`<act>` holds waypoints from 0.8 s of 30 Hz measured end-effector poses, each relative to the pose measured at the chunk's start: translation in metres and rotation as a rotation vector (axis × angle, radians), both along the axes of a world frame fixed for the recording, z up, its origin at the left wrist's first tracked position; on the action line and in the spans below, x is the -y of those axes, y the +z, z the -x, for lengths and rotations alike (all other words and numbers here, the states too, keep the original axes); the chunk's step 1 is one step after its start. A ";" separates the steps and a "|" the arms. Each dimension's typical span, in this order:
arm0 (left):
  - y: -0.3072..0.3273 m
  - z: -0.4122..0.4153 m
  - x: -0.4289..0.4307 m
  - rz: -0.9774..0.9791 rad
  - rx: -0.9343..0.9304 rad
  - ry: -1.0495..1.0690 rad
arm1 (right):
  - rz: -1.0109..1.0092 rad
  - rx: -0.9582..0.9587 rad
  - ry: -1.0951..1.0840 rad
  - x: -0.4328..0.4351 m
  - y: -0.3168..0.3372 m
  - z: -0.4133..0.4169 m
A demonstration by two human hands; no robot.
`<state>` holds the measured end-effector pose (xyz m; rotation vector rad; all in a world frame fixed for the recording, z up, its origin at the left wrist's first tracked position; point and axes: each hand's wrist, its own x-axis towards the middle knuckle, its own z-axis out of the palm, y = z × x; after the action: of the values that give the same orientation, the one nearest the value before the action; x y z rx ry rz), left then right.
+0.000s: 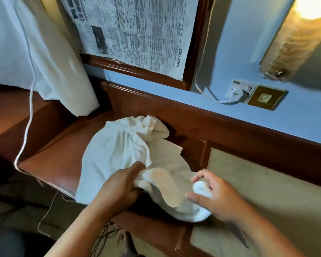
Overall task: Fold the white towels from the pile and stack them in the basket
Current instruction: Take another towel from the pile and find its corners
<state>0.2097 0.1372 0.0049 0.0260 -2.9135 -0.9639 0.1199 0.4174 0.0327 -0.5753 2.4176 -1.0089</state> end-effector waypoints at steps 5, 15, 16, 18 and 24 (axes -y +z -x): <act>0.004 -0.042 -0.062 -0.061 -0.061 0.040 | -0.086 0.069 0.253 0.014 -0.013 -0.054; -0.023 -0.043 -0.037 0.306 0.050 0.031 | 0.304 -0.430 0.049 0.016 0.037 -0.096; -0.017 -0.033 -0.032 0.365 0.081 0.040 | 0.306 -0.485 0.042 0.016 0.046 -0.094; 0.005 -0.011 -0.013 0.463 0.108 0.085 | 0.248 -0.637 0.005 0.017 0.070 -0.078; 0.195 0.054 0.016 0.382 -0.456 0.311 | 0.151 -1.001 -0.283 -0.006 0.179 -0.040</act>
<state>0.1560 0.1209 0.1999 0.2013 -2.5138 -0.3053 0.1598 0.4232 0.2113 -0.9850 3.3815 -1.2084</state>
